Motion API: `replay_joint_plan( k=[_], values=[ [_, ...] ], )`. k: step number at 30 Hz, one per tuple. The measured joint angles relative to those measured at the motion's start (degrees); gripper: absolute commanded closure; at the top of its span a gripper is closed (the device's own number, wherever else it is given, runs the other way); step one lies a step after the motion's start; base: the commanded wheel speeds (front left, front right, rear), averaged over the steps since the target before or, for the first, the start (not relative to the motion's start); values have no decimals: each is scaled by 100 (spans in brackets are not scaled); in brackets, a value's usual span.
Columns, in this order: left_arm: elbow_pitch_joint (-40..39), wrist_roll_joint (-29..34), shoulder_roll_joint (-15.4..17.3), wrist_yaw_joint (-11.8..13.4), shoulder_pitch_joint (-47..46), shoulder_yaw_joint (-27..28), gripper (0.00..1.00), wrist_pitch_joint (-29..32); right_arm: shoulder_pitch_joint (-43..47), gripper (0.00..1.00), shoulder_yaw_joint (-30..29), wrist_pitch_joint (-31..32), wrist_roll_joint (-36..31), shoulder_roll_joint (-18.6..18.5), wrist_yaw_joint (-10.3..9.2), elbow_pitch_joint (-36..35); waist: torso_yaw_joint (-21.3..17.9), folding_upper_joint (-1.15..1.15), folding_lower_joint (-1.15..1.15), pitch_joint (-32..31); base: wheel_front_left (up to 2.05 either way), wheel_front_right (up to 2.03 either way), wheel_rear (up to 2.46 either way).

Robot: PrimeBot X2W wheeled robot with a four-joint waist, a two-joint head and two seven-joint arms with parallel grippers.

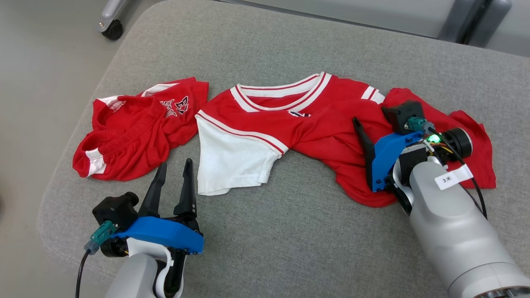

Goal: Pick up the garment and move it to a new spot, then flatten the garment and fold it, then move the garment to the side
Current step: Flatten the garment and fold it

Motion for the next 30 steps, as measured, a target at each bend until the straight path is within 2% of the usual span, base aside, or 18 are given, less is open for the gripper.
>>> replay_joint_plan(
  k=[2,6,10,15,21,25,27,28,29,30],
  values=[
    [-16,-12,9,0,-1,-3,0,0,-5,100,-34,-68,12,0,0,90,-7,0,0,6,0,0,0],
    [-42,-36,22,0,-1,-8,0,0,-75,100,-63,-386,7,-1,0,48,-40,0,0,9,0,0,0],
    [-45,-3,29,0,2,-23,0,0,-133,100,-158,-594,-85,-2,0,-279,-99,0,0,-66,0,0,0],
    [-14,66,56,0,219,-108,0,0,101,100,-107,-630,-244,-4,0,-1798,-289,0,-1,-355,0,0,0],
    [40,185,83,0,534,-102,0,0,1128,100,130,-630,-467,-30,1,-3155,-697,0,-2,-706,0,0,0],
    [81,258,80,0,742,-47,0,1,2113,100,241,-630,-455,-71,1,-3804,-1069,0,-2,-902,0,0,0],
    [102,280,69,0,802,-16,0,0,2689,86,322,-630,-379,-71,1,-3952,-1248,0,-2,-994,0,0,0],
    [114,307,66,0,843,1,0,0,2981,75,383,-630,-321,-69,1,-3976,-1332,0,-2,-1037,0,0,0],
    [125,313,64,0,876,24,0,0,3267,75,467,-630,-267,-65,1,-3977,-1416,0,-2,-1075,0,0,0],
    [127,318,59,0,896,46,0,0,3518,0,557,-628,-154,-63,1,-3963,-1491,0,-2,-1109,0,0,0]
  ],
)
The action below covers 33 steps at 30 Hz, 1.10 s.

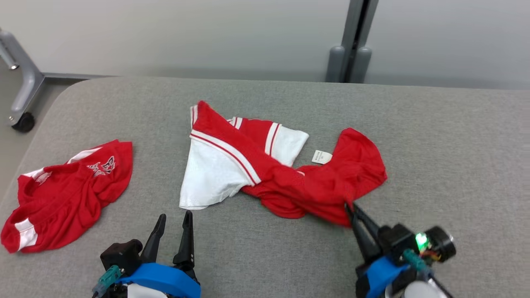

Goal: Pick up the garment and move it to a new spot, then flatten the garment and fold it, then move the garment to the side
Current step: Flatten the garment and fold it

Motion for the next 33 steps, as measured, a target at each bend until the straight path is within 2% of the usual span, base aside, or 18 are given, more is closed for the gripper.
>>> replay_joint_plan(
  k=[3,6,11,15,22,29,30,31,32,33],
  values=[
    [9,44,-1,0,66,45,0,0,544,0,336,1,399,13,0,236,-192,0,-1,-88,0,0,0],
    [23,80,4,0,70,77,0,0,699,0,441,0,697,36,0,249,-304,0,0,-125,0,0,0],
    [47,91,9,0,70,94,0,0,587,0,171,-1,985,43,0,-9,-292,0,0,-108,0,0,0],
    [63,91,-5,0,68,41,0,0,160,0,-29,-1,959,43,-1,-14,-191,0,0,-86,0,0,0],
    [81,36,-20,0,26,-48,0,0,-687,0,73,244,837,45,-1,817,73,0,1,25,0,0,0],
    [81,-35,5,0,-63,-167,0,0,-975,0,77,459,805,54,0,1696,342,0,1,170,0,0,0],
    [81,-48,15,0,-63,-171,0,0,-985,6,79,432,810,54,0,1771,366,0,2,185,0,0,0],
    [82,-63,21,0,-63,-169,0,0,-989,51,89,396,850,54,0,1844,385,0,2,197,0,0,0],
    [82,-68,26,0,-63,-167,0,0,-993,87,99,374,915,54,0,1905,398,0,2,205,0,0,0],
    [81,-68,33,0,-63,-165,0,0,-1004,100,114,333,942,54,0,1962,402,0,1,207,0,0,0]
  ],
)
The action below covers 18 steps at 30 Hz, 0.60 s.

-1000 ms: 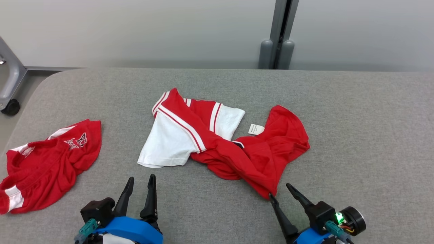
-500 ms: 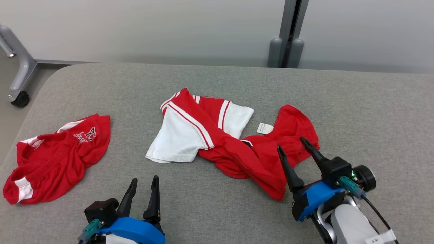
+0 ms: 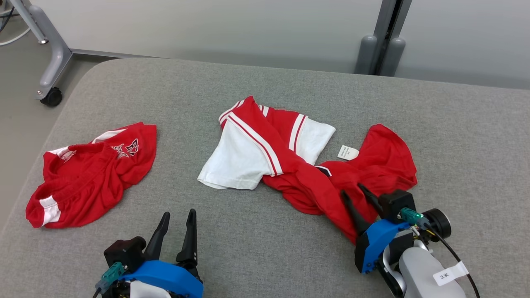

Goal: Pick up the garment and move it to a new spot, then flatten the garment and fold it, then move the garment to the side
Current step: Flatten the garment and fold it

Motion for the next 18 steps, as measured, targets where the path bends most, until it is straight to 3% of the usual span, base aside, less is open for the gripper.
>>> replay_joint_plan(
  k=[9,13,18],
  values=[
    [-48,18,42,0,12,40,0,0,-394,100,-369,-320,104,-1,0,-342,-102,0,0,-11,0,0,0],
    [-38,18,33,0,7,12,0,0,-692,100,-836,-332,-13,-1,0,-1394,-168,0,0,-31,0,0,0],
    [12,36,53,0,30,31,0,0,-429,100,-1288,-334,-122,5,0,-2576,-302,0,0,-86,0,0,0]
  ],
)
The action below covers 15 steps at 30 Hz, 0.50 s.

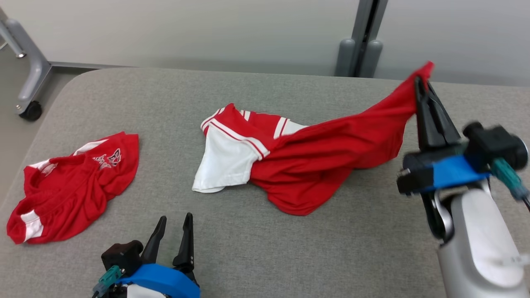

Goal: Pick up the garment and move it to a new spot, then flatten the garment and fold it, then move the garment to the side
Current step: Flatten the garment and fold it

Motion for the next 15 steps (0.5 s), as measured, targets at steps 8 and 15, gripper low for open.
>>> replay_joint_plan(
  k=[8,15],
  values=[
    [46,71,-3,0,131,193,0,0,2065,35,-904,-1,370,-10,-1,-595,-352,0,0,-133,0,0,0],
    [87,249,-13,0,230,463,0,0,2919,0,-1311,0,624,-7,-1,591,-671,0,-1,-288,0,0,0]
  ],
)
